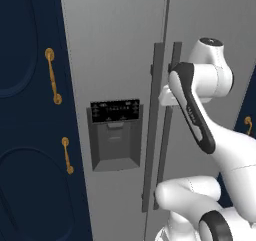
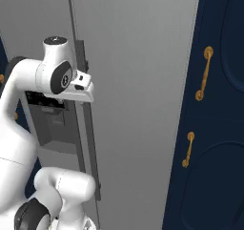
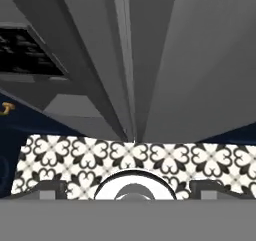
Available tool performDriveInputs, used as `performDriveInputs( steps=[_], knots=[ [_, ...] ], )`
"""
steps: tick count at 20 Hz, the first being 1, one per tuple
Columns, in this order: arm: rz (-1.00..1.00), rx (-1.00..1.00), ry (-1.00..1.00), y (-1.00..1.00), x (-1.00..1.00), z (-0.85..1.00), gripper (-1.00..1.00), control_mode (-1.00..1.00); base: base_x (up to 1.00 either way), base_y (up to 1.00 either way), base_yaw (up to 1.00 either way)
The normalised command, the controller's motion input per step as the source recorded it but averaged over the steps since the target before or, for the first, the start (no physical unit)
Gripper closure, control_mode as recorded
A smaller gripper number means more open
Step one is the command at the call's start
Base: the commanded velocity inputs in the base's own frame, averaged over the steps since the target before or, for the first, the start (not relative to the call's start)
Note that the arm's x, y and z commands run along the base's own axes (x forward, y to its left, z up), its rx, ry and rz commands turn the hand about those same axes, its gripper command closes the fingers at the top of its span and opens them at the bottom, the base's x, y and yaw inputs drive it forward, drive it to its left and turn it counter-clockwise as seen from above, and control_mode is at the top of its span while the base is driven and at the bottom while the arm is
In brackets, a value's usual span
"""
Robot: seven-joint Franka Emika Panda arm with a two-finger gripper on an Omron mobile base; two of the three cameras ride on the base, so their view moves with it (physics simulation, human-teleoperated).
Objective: Grab a lemon wedge from the fridge and one ice cube from the ice bowl, and put them in the glass of lemonade.
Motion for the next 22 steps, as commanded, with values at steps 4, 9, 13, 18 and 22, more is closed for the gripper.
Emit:
performDriveInputs(
  steps=[4, 9, 13, 18, 22],
  knots=[
    [0.00, 0.00, 0.00, 0.00, 0.00, 0.00, -1.00, 1.00, -0.91, 0.57, 0.04],
    [0.00, 0.00, 0.00, 0.00, 0.00, 0.00, -1.00, 1.00, -0.59, 0.71, 0.35],
    [0.00, 0.00, 0.00, 0.00, 0.00, 0.00, -1.00, 1.00, -0.36, 0.47, 0.50],
    [0.00, 0.00, 0.00, 0.00, 0.00, 0.00, -1.00, 1.00, -0.03, 0.57, 0.87],
    [0.00, 0.00, 0.00, 0.00, 0.00, 0.00, -1.00, 1.00, 0.07, 0.28, 0.95]
  ],
)
